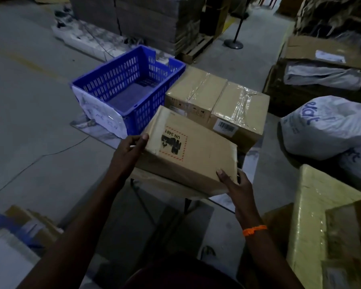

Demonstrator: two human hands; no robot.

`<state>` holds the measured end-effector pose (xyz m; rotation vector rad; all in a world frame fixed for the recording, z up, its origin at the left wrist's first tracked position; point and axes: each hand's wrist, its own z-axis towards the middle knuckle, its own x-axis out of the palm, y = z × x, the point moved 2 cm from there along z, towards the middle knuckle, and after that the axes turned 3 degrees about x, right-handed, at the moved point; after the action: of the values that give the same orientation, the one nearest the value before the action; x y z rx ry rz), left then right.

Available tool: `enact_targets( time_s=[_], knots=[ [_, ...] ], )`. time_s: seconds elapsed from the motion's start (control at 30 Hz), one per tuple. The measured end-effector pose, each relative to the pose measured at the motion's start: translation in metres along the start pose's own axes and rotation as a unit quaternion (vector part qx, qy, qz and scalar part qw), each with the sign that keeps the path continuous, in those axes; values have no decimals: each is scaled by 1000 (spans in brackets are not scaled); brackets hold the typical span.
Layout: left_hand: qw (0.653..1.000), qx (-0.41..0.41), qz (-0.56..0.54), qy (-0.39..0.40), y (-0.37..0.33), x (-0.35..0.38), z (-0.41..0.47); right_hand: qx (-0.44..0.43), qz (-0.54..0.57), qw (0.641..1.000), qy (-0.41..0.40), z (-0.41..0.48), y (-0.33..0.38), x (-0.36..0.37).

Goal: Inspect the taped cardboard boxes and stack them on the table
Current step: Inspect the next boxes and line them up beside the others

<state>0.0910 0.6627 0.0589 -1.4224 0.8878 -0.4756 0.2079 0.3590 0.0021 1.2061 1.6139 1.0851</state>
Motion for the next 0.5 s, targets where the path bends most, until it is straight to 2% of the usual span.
enact_targets(
  time_s=[0.13,0.27,0.5],
  knots=[
    [995,-31,-69,60,17,8,-9,-37,-31,999,-22,-1,-5,-13],
    [990,-52,-90,98,48,31,-19,-69,-67,994,-51,0,-2,-34],
    [985,-65,-124,98,56,63,-35,-71,-88,989,-92,-2,-12,-57]
  ],
)
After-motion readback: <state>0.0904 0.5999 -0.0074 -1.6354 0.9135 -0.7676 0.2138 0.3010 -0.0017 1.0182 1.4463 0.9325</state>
